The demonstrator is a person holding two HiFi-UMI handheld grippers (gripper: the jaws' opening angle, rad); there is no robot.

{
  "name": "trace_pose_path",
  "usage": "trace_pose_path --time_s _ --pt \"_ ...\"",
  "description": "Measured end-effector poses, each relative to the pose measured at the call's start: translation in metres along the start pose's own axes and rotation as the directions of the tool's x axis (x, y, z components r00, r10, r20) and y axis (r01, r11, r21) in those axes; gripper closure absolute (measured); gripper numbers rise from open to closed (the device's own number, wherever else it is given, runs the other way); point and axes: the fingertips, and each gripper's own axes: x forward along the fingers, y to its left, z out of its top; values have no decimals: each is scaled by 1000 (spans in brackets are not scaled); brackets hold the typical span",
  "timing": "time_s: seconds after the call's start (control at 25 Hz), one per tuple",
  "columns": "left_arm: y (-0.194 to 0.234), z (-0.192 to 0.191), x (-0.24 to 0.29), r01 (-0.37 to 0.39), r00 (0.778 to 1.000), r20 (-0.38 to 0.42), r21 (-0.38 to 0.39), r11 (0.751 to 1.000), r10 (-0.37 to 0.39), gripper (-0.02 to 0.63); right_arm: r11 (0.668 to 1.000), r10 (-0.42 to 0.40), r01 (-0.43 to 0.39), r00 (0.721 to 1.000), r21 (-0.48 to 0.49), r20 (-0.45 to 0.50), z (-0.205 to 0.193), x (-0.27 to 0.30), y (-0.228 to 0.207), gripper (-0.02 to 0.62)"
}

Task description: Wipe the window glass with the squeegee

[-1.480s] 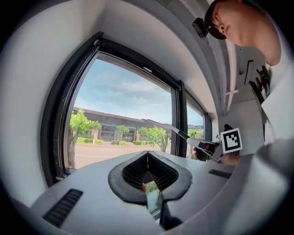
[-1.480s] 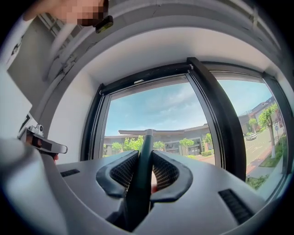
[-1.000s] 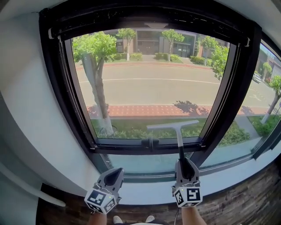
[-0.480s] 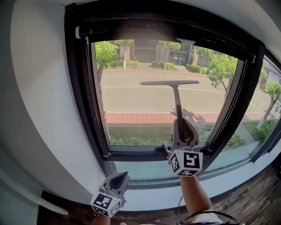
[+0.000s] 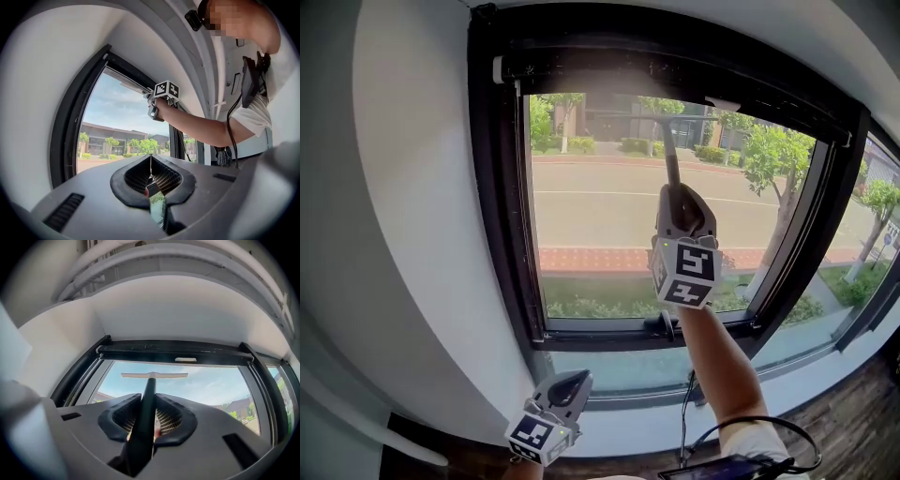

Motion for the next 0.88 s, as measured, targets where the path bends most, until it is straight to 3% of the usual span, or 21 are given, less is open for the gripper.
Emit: trace_pose_path --time_s 0.44,0.88 --pt "6 1 6 -17 1000 8 -14 1000 18 588 999 -30 29 999 15 31 15 45 -2 497" --pt "11 -4 4 -37 999 -3 -29 999 37 588 999 -25 25 1000 22 1 -20 22 4 497"
